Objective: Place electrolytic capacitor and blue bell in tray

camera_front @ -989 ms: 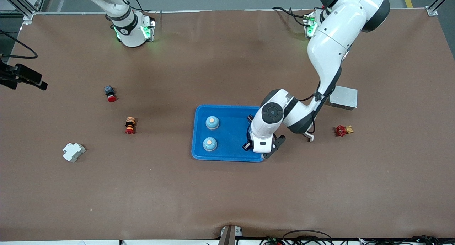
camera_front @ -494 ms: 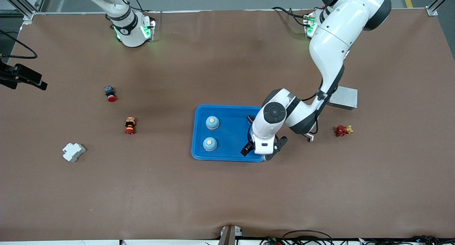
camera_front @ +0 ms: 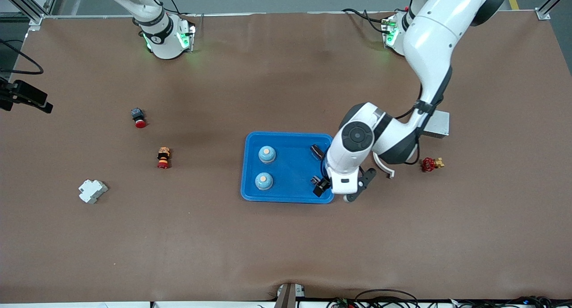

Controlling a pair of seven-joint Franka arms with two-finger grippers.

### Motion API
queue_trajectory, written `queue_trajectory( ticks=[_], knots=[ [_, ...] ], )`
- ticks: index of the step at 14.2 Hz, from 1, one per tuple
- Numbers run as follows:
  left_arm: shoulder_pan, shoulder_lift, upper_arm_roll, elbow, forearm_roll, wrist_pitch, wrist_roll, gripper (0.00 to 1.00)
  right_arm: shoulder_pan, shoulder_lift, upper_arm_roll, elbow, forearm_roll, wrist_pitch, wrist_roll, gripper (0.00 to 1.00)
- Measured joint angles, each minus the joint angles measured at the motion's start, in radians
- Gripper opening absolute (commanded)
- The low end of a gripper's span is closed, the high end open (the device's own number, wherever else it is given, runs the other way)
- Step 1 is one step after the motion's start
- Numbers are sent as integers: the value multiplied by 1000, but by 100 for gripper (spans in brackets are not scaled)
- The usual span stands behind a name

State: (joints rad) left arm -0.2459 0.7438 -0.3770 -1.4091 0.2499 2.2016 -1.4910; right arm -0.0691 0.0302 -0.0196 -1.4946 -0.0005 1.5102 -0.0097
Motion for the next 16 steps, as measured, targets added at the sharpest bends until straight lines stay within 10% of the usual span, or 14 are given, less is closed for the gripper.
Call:
queue_trajectory(
  ticks=[6,16],
  knots=[
    [418,-37,-341,-1,8,-230,245,100,0,0,0,0,21,-3,1,100],
    [642,-38,-352,-30,193,-262,613,100,0,0,-1,0,21,-3,1,100]
  ],
)
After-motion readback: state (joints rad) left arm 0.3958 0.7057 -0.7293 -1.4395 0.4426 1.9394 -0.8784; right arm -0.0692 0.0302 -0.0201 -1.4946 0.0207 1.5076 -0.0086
